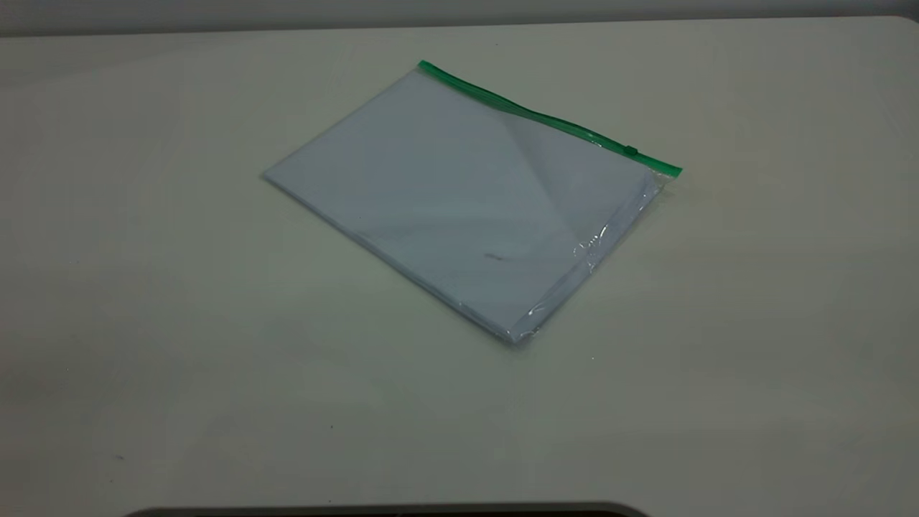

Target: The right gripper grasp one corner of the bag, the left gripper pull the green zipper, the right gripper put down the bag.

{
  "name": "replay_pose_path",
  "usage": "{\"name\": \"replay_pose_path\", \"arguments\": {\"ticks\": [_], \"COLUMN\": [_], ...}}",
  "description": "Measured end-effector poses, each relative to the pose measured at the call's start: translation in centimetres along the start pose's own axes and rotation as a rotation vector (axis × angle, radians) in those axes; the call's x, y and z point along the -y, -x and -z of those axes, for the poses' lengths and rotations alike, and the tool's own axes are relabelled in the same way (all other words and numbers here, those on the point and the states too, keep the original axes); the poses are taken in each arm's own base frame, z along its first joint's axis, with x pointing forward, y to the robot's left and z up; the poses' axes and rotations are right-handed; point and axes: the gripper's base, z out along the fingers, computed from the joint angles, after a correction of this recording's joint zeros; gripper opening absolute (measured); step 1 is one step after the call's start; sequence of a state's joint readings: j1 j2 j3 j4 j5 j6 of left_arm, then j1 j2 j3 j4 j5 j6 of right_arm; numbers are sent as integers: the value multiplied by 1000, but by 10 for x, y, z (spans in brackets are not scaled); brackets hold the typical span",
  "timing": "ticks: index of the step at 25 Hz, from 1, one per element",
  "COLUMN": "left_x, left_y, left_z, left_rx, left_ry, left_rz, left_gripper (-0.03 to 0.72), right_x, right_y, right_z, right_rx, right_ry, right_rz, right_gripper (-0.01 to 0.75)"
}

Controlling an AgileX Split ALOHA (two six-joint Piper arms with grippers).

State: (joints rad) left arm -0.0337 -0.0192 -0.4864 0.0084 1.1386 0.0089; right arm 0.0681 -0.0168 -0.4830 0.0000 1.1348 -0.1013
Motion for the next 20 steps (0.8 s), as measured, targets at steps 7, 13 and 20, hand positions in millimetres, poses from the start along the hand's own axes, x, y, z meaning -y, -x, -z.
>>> {"name": "replay_pose_path", "arguments": {"ticks": [7,13,20], "left_x": [-1,-2,-2], "left_y": [26,89,159], "left_z": [3,-14,-76], "left_rx": [6,-52,-149], "left_ry": [3,7,17], "left_rz": [61,64,43], "left_gripper": [479,483,571], "right_x": [-2,1,5], "right_y": [3,37,82], "right_z": [4,12,-35], "right_rx": [17,2,-158], "right_ry": [27,31,45], "right_rz": [-16,-18,-52], "right_gripper": [499,501,572]}}
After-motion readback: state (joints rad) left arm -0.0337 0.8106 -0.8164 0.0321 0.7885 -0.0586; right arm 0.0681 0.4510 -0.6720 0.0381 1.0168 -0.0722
